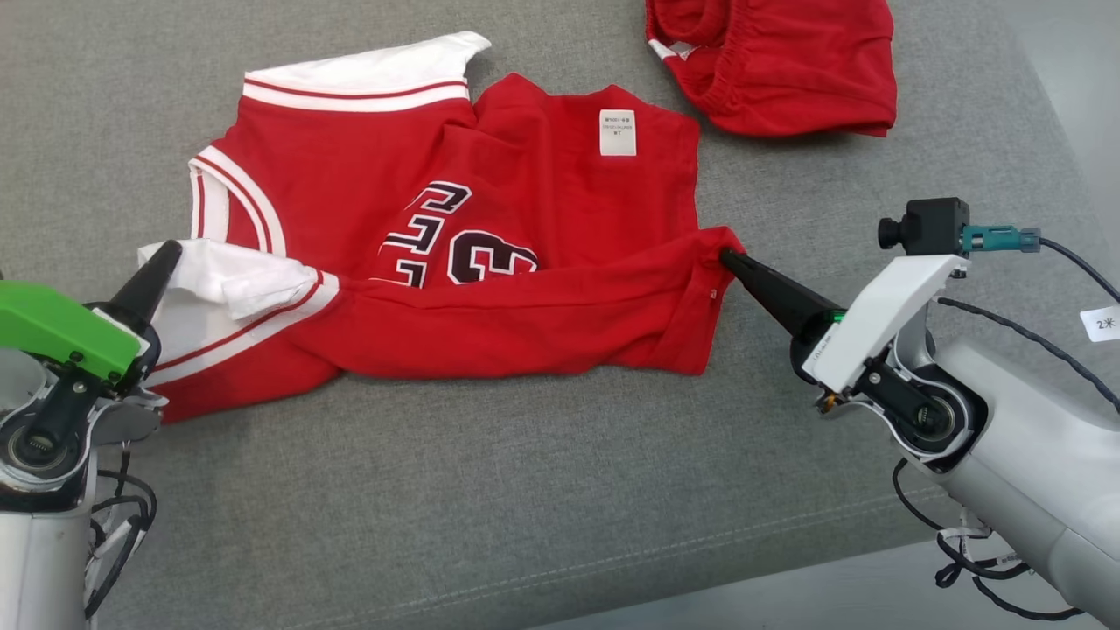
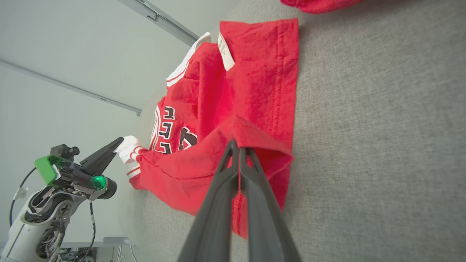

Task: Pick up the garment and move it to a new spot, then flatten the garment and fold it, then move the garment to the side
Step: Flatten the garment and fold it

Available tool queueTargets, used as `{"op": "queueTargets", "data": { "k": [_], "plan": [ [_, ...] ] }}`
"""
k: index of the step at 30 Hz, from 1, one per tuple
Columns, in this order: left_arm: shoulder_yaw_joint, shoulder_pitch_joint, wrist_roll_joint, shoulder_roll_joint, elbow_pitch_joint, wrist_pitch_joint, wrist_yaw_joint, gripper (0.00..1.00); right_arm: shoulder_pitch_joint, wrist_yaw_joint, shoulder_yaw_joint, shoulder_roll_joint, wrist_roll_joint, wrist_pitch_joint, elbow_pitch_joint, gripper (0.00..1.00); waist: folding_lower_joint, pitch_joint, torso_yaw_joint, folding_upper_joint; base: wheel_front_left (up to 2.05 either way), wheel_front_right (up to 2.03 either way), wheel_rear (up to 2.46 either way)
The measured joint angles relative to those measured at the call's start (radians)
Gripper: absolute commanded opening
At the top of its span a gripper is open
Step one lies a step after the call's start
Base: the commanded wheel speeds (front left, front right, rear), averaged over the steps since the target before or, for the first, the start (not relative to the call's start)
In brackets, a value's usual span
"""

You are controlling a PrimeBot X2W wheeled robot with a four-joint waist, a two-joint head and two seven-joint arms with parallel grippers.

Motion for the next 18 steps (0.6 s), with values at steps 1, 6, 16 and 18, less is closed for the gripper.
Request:
{"op": "queueTargets", "data": {
  "k": [1, 6, 16, 18],
  "plan": [
    [-0.010, -0.011, 0.002, 0.000, 0.012, 0.008, -0.002, 0.00, -0.002, 0.000, 0.001, 0.007, -0.002, 0.000, 0.007, 0.00, 0.0000, 0.003, -0.002, 0.0000, 0.00, 0.00, 0.00],
    [-0.021, -0.038, 0.003, -0.008, 0.077, 0.014, -0.011, 1.00, -0.005, 0.000, 0.019, 0.034, -0.013, 0.000, 0.052, 0.98, 0.0000, 0.005, -0.004, -0.0001, 0.00, 0.00, 0.00],
    [0.019, -0.053, -0.010, -0.022, 0.148, -0.019, -0.077, 1.00, -0.004, 0.000, -0.004, 0.048, -0.027, -0.079, 0.116, 1.00, 0.0000, -0.033, 0.006, 0.0000, 0.00, 0.00, 0.00],
    [0.033, -0.052, -0.012, -0.019, 0.159, -0.033, -0.088, 1.00, 0.001, 0.000, -0.006, 0.047, -0.028, -0.099, 0.123, 1.00, 0.0000, -0.044, 0.010, 0.0000, 0.00, 0.00, 0.00]
  ]
}}
